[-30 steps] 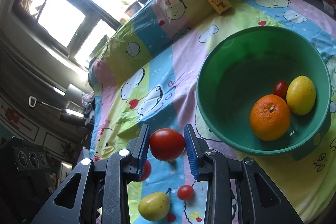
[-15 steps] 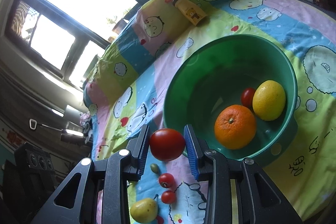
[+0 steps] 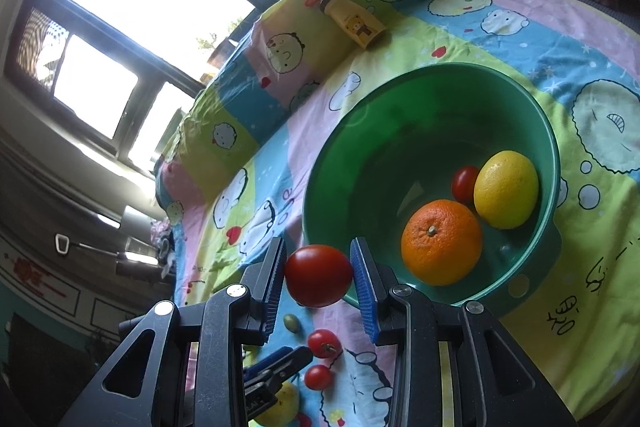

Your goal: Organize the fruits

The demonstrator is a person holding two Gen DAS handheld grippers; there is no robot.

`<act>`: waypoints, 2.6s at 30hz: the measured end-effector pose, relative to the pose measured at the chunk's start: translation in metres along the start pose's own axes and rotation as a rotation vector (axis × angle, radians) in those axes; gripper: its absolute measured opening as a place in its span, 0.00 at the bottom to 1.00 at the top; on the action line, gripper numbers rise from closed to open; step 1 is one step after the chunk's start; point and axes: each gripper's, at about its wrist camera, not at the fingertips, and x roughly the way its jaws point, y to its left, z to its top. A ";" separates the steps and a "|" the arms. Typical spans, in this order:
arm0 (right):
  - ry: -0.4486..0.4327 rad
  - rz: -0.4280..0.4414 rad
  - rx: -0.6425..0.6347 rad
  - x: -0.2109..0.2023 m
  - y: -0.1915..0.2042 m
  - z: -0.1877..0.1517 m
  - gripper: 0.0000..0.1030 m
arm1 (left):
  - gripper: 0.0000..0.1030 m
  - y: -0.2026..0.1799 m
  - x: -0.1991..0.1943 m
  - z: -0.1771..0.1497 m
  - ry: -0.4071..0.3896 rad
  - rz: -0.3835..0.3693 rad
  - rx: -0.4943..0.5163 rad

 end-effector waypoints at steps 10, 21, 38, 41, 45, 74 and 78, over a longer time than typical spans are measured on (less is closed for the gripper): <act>0.004 0.001 0.001 0.000 0.001 -0.001 0.34 | 0.37 -0.006 0.004 -0.014 0.024 0.056 0.068; 0.003 -0.001 0.017 -0.001 -0.003 0.001 0.34 | 0.27 -0.024 0.022 -0.010 0.081 0.143 0.186; -0.002 0.004 0.029 -0.003 -0.008 0.001 0.34 | 0.28 -0.040 -0.014 0.002 -0.062 0.149 0.155; -0.004 0.005 0.032 -0.004 -0.008 0.001 0.34 | 0.28 -0.045 -0.028 0.011 -0.113 0.131 0.130; -0.004 0.002 0.039 -0.003 -0.010 0.002 0.34 | 0.28 -0.054 -0.039 0.023 -0.174 0.110 0.130; -0.030 -0.124 0.157 -0.008 -0.049 0.015 0.34 | 0.28 -0.117 -0.010 0.059 -0.197 -0.029 0.177; -0.026 -0.162 0.158 -0.007 -0.051 0.015 0.34 | 0.28 -0.117 -0.007 0.059 -0.196 -0.035 0.175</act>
